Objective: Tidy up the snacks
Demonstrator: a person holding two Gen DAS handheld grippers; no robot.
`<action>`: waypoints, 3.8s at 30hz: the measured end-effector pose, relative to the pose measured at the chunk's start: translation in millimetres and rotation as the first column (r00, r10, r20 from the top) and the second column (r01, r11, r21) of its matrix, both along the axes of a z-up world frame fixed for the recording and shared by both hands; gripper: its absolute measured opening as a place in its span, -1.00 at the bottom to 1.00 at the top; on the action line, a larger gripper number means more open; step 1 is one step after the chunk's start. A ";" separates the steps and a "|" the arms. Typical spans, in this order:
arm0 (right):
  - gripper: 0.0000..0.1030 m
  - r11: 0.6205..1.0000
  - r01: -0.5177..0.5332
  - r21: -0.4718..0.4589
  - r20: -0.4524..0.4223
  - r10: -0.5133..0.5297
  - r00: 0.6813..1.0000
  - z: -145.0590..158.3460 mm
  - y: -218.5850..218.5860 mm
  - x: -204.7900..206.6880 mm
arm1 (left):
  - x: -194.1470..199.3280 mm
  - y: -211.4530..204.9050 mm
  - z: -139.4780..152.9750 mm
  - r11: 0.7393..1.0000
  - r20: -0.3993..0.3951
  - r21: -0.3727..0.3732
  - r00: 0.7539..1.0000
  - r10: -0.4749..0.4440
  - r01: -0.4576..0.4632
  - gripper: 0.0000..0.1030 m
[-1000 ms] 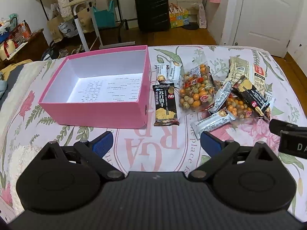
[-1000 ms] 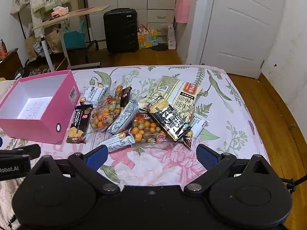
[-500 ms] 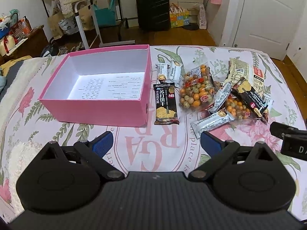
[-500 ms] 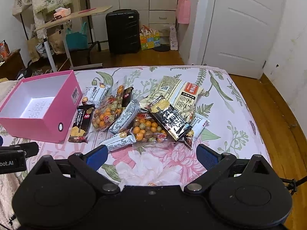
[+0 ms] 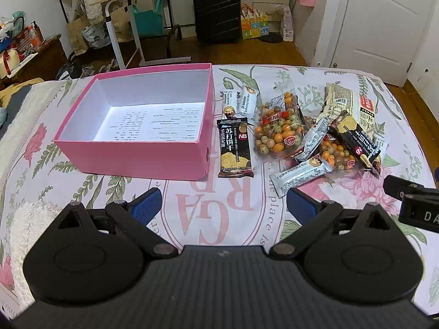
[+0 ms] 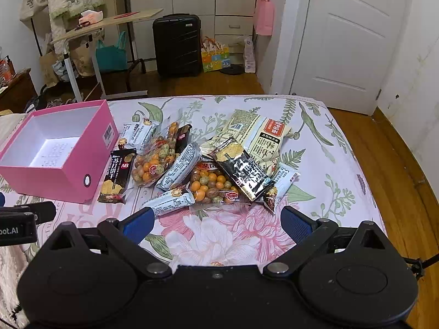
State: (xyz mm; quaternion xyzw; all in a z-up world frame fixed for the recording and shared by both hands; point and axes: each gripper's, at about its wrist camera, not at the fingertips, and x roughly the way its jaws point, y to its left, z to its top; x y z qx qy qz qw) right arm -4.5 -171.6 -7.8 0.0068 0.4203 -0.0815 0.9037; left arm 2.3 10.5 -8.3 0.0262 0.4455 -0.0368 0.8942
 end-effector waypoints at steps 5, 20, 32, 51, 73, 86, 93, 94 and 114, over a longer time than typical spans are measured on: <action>0.94 1.000 -0.017 -0.007 0.007 0.017 1.000 0.9 2.4 -1.3 | -0.3 0.2 0.2 1.000 -0.003 -0.006 1.000 -0.008 0.008 0.91; 0.76 0.923 -0.299 0.243 0.107 0.281 0.954 -31.5 -32.4 62.9 | 25.7 -14.2 -51.2 0.967 0.038 -0.074 0.970 -0.240 0.242 0.84; 0.09 0.884 -0.184 0.431 0.046 0.182 0.982 -106.9 -40.7 135.7 | 80.4 -48.6 -109.9 0.818 0.056 -0.174 0.835 -0.548 0.549 0.62; -0.34 0.918 -0.115 0.381 0.061 0.099 0.993 -120.8 -44.3 150.7 | 84.3 -89.5 -158.9 0.742 0.060 -0.019 0.741 -0.668 0.670 0.41; -0.36 0.887 -0.118 0.446 -0.037 0.150 0.988 -85.8 -53.3 113.2 | 67.2 -35.3 -117.2 0.825 -0.230 -0.179 0.792 -0.565 0.537 -0.43; -0.36 0.850 -0.245 0.466 -0.128 0.339 0.932 -65.2 -8.4 98.0 | 62.4 10.8 -84.7 0.882 -0.307 -0.116 0.828 -0.469 0.457 -0.43; -0.36 0.816 -0.378 0.438 -0.149 0.480 0.864 -39.5 36.8 90.5 | 55.5 40.4 -67.0 0.897 -0.353 -0.153 0.825 -0.441 0.414 -0.43; -0.36 0.807 -0.405 0.429 -0.146 0.505 0.851 -33.5 44.5 89.5 | 55.0 44.8 -63.5 0.899 -0.354 -0.162 0.826 -0.438 0.407 -0.43; -0.36 0.645 -0.729 0.231 0.054 0.739 0.671 8.8 156.3 197.8 | 138.0 149.2 -3.9 0.942 -0.127 -0.308 0.976 -0.178 0.131 -0.43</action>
